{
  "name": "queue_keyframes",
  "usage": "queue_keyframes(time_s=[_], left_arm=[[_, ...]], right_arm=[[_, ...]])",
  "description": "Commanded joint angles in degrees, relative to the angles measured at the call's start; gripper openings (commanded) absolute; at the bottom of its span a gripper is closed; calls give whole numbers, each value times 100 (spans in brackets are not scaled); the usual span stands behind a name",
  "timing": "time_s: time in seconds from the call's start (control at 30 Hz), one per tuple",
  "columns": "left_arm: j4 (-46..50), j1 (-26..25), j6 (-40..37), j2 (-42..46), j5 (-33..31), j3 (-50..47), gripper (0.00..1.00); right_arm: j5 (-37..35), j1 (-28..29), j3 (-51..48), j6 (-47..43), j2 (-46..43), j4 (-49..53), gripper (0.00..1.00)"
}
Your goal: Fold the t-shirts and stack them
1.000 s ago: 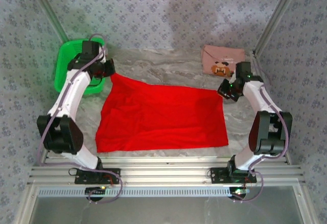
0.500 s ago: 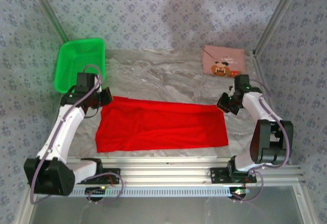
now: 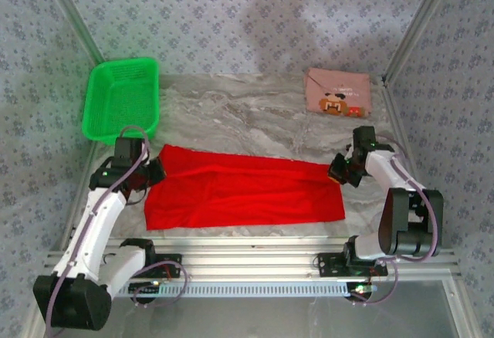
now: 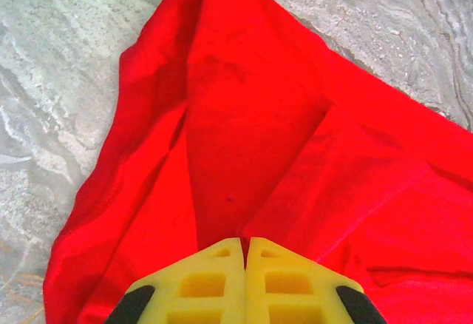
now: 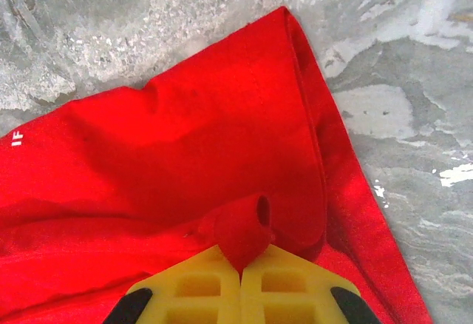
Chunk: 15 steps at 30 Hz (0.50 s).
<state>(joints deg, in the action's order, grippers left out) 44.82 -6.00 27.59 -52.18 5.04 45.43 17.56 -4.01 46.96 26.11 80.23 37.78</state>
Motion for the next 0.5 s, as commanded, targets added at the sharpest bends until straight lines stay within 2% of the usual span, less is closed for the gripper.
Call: queue_keyframes(time_s=[0.0,0.47], left_arm=[[156,1,191,175,-117,-192,0],[452,-95,1295,564,-495,-615,0]], right_arm=[[-68,-56,-116,39,-115,56,0],[-135,-298,-24,-61,167,-69,0]])
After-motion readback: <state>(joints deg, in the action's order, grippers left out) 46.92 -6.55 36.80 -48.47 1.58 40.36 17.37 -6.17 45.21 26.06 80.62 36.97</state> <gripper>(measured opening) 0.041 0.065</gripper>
